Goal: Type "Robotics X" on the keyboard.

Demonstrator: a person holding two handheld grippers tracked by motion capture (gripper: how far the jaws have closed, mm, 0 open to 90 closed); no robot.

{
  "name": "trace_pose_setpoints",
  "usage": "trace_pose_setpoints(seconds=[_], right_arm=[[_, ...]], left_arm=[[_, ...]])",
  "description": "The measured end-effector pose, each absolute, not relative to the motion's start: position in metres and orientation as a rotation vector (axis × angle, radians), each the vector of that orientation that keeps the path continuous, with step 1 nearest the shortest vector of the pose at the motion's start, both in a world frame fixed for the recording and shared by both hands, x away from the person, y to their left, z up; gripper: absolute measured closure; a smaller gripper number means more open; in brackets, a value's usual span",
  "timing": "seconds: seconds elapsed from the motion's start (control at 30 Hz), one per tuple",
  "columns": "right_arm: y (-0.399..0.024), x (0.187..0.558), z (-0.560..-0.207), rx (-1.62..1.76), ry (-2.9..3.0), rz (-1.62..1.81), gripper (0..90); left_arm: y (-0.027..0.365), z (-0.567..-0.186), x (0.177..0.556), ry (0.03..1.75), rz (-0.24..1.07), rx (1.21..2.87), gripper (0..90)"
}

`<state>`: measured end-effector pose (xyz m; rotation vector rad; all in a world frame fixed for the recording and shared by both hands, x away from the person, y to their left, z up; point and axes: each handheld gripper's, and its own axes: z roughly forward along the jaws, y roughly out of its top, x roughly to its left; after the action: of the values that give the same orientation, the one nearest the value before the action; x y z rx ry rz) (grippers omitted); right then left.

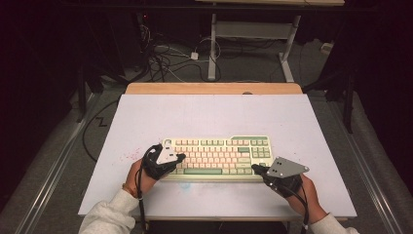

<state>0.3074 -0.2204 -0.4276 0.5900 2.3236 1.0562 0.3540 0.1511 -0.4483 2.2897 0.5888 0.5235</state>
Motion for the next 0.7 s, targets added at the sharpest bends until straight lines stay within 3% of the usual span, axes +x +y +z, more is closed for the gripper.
trace_pose_setpoints(seconds=[0.7], right_arm=[[-0.218, 0.309, -0.431, 0.583, 2.341, 1.045, 90.0]], left_arm=[[0.148, -0.456, 0.365, 0.613, 0.482, 2.328, 87.1]])
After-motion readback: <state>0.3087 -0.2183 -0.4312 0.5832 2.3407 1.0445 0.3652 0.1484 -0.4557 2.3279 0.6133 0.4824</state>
